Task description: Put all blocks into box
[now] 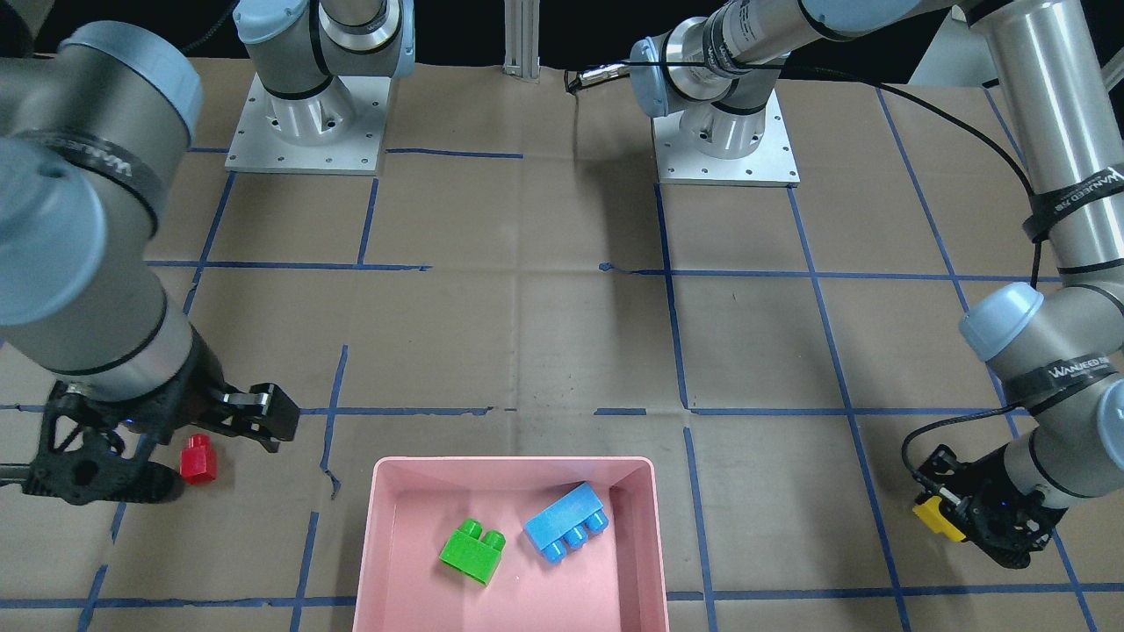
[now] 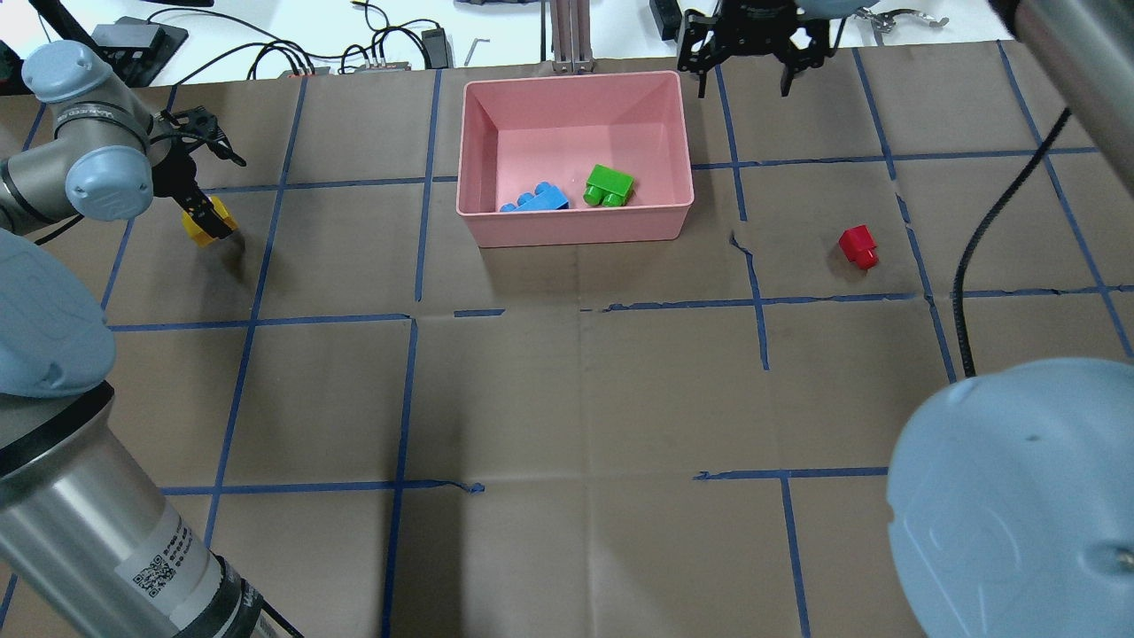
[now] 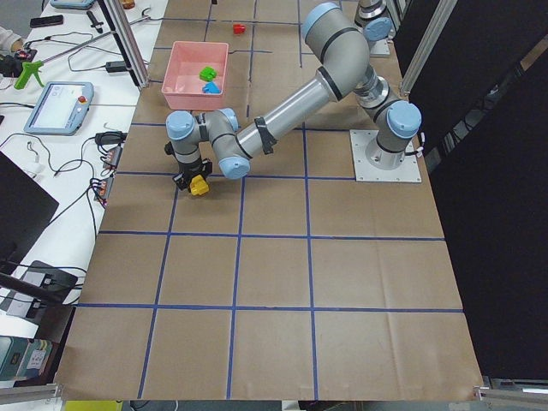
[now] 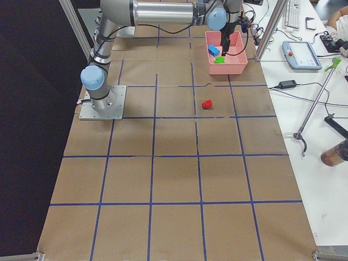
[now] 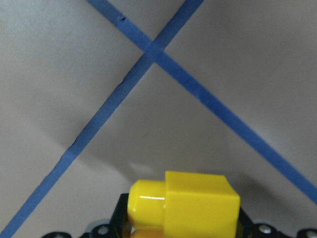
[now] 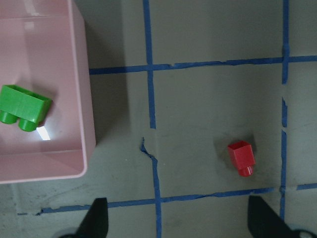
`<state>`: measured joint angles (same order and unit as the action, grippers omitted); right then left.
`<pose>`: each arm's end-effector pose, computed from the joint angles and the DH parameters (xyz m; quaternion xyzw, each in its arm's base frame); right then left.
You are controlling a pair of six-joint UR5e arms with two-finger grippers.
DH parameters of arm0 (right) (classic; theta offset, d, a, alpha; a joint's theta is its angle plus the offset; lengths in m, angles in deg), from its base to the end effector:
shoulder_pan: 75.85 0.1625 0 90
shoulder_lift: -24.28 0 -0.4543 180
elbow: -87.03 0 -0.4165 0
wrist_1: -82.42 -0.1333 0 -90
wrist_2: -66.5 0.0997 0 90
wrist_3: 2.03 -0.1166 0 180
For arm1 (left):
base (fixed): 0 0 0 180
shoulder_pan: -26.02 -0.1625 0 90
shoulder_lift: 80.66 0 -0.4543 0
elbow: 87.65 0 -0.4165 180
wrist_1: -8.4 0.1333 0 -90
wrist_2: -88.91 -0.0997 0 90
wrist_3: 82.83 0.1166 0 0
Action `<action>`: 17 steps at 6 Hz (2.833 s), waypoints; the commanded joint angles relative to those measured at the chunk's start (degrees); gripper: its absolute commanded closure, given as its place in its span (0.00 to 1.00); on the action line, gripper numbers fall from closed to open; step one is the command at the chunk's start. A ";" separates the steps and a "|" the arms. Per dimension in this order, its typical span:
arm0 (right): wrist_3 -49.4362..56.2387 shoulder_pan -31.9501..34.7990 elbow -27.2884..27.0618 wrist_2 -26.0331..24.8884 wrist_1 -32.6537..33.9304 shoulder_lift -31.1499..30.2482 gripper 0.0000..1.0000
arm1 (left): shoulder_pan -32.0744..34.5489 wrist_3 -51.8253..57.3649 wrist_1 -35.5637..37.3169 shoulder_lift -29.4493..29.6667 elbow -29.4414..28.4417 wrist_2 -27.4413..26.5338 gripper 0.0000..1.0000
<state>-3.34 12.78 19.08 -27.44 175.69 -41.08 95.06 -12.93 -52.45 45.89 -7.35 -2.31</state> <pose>0.1084 -0.7093 0.4415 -0.0236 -0.9991 0.0059 0.0344 0.1449 -0.7438 0.2269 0.4139 0.9100 -0.0065 0.0218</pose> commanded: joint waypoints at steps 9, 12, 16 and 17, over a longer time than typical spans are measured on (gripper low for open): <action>36.74 -11.81 -27.57 0.95 30.35 6.74 0.01 | 32.29 -61.37 6.45 0.46 -4.11 5.53 0.01; 34.72 -11.99 -27.16 0.77 30.47 6.92 0.08 | 28.80 -61.29 -9.30 -9.53 -3.32 4.65 0.01; 29.01 -11.99 -26.80 0.85 30.47 6.74 0.77 | 22.37 -61.55 -28.41 -30.18 5.19 4.21 0.01; 26.48 -11.90 -24.71 0.86 30.04 6.31 0.78 | 22.27 -61.72 -30.10 -33.71 7.13 2.81 0.00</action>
<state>25.33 0.80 -7.09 -26.63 206.02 -34.43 117.75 -74.53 -80.16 16.24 -2.23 1.48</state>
